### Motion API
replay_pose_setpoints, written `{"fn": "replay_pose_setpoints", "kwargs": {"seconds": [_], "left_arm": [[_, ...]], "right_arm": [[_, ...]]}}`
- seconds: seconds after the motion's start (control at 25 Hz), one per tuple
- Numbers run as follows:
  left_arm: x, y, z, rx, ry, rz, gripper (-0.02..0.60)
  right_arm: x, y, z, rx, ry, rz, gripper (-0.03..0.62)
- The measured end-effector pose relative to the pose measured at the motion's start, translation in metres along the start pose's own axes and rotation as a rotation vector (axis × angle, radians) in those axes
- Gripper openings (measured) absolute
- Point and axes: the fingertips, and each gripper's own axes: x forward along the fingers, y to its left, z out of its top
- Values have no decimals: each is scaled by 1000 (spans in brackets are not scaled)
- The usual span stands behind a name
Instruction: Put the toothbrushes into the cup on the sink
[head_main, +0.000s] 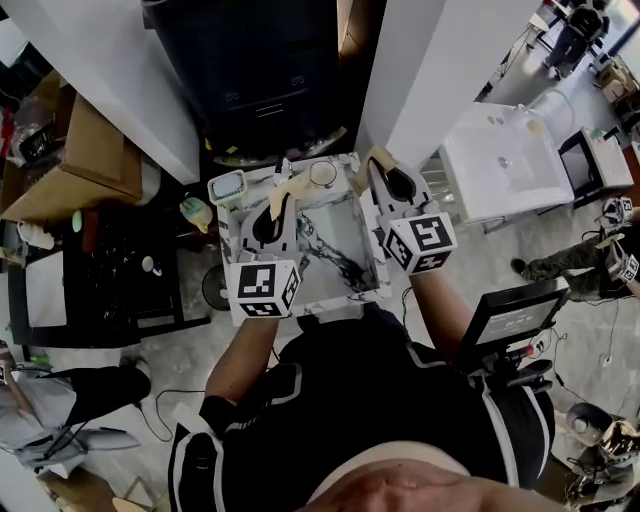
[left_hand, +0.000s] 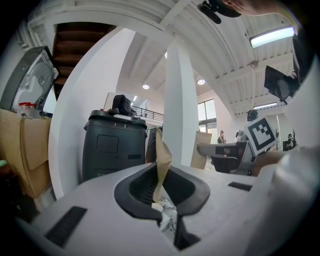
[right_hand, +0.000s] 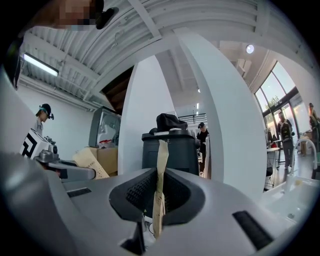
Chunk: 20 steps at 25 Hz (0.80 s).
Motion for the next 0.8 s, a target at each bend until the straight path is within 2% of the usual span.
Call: {"fn": "replay_pose_setpoints", "kwargs": {"seconds": [0.32,0.8], "left_arm": [[5,3,-16,-6,41,46,32],[8,-2,-48,-36,108,145,32]], "right_arm": [[35,-9,-9,0,15,74,41],[84,-23,-45,16,17,192,41]]}}
